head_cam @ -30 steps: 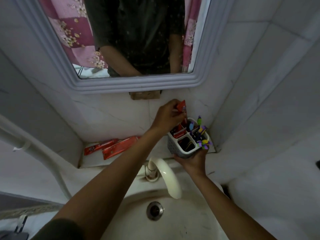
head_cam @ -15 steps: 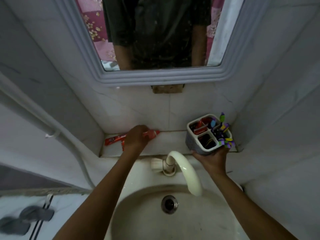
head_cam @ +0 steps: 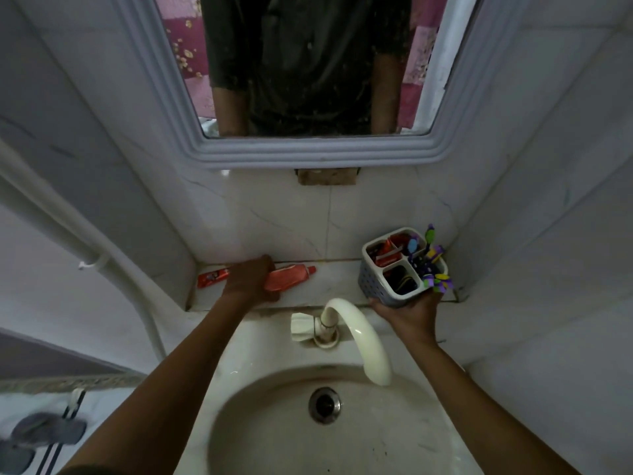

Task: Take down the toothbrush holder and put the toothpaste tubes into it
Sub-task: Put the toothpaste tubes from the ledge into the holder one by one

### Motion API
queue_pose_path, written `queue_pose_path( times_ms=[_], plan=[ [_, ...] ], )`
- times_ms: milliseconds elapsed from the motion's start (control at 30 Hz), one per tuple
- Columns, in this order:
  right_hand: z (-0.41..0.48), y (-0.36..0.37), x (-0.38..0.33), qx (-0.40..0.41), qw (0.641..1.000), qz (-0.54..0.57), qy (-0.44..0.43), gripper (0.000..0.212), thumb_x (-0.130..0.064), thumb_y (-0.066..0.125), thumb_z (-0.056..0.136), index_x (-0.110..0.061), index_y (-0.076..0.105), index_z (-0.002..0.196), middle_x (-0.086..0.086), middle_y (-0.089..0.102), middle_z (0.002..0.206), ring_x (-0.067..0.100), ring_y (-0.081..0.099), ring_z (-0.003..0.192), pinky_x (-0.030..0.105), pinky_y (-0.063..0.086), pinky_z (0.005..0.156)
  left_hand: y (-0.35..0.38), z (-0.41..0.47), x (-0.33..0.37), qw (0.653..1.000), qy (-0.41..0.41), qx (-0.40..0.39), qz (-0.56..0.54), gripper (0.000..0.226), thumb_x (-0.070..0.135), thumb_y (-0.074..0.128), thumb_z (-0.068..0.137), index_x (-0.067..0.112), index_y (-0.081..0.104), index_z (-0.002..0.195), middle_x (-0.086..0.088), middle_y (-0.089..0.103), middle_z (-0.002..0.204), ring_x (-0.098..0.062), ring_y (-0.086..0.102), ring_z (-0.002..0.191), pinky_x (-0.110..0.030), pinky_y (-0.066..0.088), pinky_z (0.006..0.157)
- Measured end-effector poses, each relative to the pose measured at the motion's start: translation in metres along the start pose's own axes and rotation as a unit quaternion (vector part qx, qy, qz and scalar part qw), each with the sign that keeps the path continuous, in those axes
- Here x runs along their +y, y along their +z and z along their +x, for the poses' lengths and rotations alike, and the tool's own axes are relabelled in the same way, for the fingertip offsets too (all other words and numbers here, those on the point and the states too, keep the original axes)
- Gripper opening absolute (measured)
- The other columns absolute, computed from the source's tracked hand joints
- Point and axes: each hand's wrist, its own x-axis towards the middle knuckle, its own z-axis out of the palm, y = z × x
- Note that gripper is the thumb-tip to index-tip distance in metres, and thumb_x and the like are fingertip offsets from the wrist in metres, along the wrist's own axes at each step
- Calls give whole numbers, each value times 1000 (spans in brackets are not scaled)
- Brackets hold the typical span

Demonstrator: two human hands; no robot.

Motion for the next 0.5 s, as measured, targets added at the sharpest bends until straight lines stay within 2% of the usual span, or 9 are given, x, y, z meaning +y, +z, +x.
queue_pose_path(
  times_ms=[67, 133, 200, 233, 300, 400, 500],
  plan=[
    [0, -1, 0, -2, 1000, -3, 0, 109, -5, 102, 53, 2, 42, 144, 2, 64, 130, 8, 63, 119, 11, 49, 101, -13, -9, 10, 999, -2, -1, -51, 60, 32, 81, 64, 16, 53, 115, -12, 68, 111, -32, 65, 100, -35, 49, 79],
    [0, -2, 1, 3, 1000, -2, 1, 109, -9, 103, 51, 1, 43, 142, 0, 64, 127, 11, 64, 119, 6, 47, 98, -32, -22, 20, 997, 12, 24, -70, 55, 32, 80, 66, 18, 53, 112, -11, 70, 107, -31, 66, 95, -35, 51, 76],
    [-1, 0, -1, -5, 1000, -1, 1, 107, -7, 102, 51, 0, 43, 140, -2, 65, 123, 3, 66, 116, -2, 44, 92, -57, -40, 28, 991, 43, 76, -104, 51, 36, 79, 63, 24, 57, 108, -4, 71, 102, -25, 67, 88, -34, 54, 74],
    [-2, -1, -1, -2, 1000, 6, 3, 104, -3, 102, 52, 0, 43, 138, -4, 65, 120, -7, 66, 112, -4, 44, 90, -71, -47, 37, 986, 73, 100, -111, 51, 38, 79, 61, 28, 59, 107, 0, 71, 101, -21, 67, 87, -35, 55, 74],
    [-2, 0, -4, -1, 1000, 16, -6, 101, 4, 100, 52, 2, 43, 136, -1, 67, 120, -24, 62, 105, -4, 45, 89, -98, -59, 58, 978, 138, 127, -96, 53, 42, 78, 61, 33, 62, 110, 7, 66, 103, -14, 64, 88, -33, 54, 74],
    [-5, -3, -5, 6, 999, 35, -23, 99, 8, 99, 51, 11, 46, 135, 14, 69, 125, -25, 64, 99, 3, 53, 90, -124, -65, 102, 963, 240, 122, -23, 57, 44, 77, 65, 33, 63, 119, 8, 62, 111, -13, 60, 97, -29, 49, 72],
    [-6, -5, -5, 0, 999, 27, -34, 97, 11, 97, 53, 11, 48, 137, 10, 67, 125, -25, 64, 100, 10, 56, 95, -126, -55, 140, 943, 304, 107, 78, 57, 44, 74, 68, 32, 62, 122, 6, 59, 117, -15, 59, 102, -29, 42, 69]
  ],
)
